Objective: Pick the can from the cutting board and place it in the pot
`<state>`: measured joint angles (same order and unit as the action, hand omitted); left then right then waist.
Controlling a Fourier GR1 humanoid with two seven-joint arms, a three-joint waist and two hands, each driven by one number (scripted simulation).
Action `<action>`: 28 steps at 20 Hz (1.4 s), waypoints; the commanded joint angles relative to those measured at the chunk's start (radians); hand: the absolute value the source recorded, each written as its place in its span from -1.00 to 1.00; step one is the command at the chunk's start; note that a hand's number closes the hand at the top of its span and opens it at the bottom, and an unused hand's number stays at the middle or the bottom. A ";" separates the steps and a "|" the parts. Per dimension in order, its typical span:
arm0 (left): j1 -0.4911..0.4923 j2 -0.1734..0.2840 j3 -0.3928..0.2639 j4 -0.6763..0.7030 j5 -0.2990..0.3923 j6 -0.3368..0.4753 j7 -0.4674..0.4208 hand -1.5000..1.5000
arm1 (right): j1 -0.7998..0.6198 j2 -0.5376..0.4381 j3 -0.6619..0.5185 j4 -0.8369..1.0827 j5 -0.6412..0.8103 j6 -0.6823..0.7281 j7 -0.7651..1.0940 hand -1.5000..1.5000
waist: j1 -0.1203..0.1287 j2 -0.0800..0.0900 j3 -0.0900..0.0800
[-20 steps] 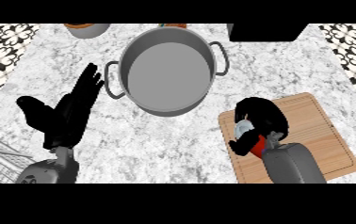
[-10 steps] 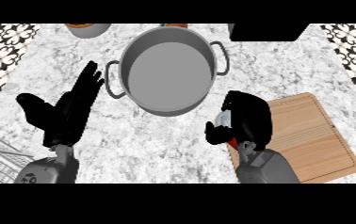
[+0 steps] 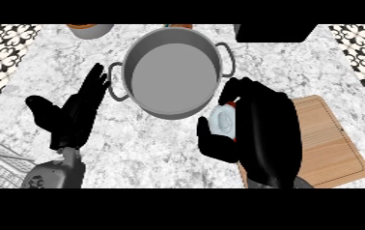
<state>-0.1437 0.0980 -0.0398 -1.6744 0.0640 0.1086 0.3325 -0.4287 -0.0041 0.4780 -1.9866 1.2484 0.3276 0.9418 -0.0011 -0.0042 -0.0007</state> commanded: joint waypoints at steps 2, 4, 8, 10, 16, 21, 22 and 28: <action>-0.015 0.015 0.018 0.004 0.019 -0.025 0.011 0.00 | -0.225 0.004 -0.055 -0.082 -0.075 0.102 0.035 1.00 | 0.008 0.002 0.000; -0.028 0.015 0.021 0.041 0.007 -0.026 -0.008 0.00 | -0.348 0.004 -0.059 0.000 -0.129 0.068 0.104 1.00 | 0.010 0.004 0.000; 0.011 -0.007 -0.021 -0.044 -0.012 -0.012 0.017 0.00 | -0.475 0.004 -0.049 0.177 -0.193 -0.037 0.183 1.00 | 0.020 0.003 0.000; -0.004 0.001 0.007 0.006 0.002 -0.022 -0.002 0.00 | -0.583 0.004 -0.158 0.217 -0.260 0.018 0.173 1.00 | 0.018 0.003 0.000; 0.032 -0.021 -0.031 -0.031 -0.014 -0.021 -0.005 0.00 | -0.703 0.004 -0.234 0.556 -0.274 -0.177 0.102 1.00 | 0.031 0.008 0.000; 0.006 -0.023 -0.035 -0.057 -0.026 -0.005 0.046 0.00 | -0.772 0.004 -0.205 0.768 -0.322 -0.261 0.096 1.00 | 0.031 0.008 0.000; -0.014 -0.019 -0.004 -0.003 -0.013 -0.009 0.022 0.00 | -0.747 0.004 -0.243 0.777 -0.325 -0.293 0.030 1.00 | 0.020 0.008 0.000; -0.006 0.004 0.015 -0.022 0.004 -0.037 0.022 0.00 | -0.790 0.004 -0.218 1.046 -0.357 -0.363 -0.130 1.00 | 0.029 0.011 0.000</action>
<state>-0.1496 0.0847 -0.0487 -1.7022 0.0448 0.0950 0.3541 -1.1837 -0.0009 0.2576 -1.0831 0.9217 0.0025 0.8801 0.0262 0.0059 -0.0007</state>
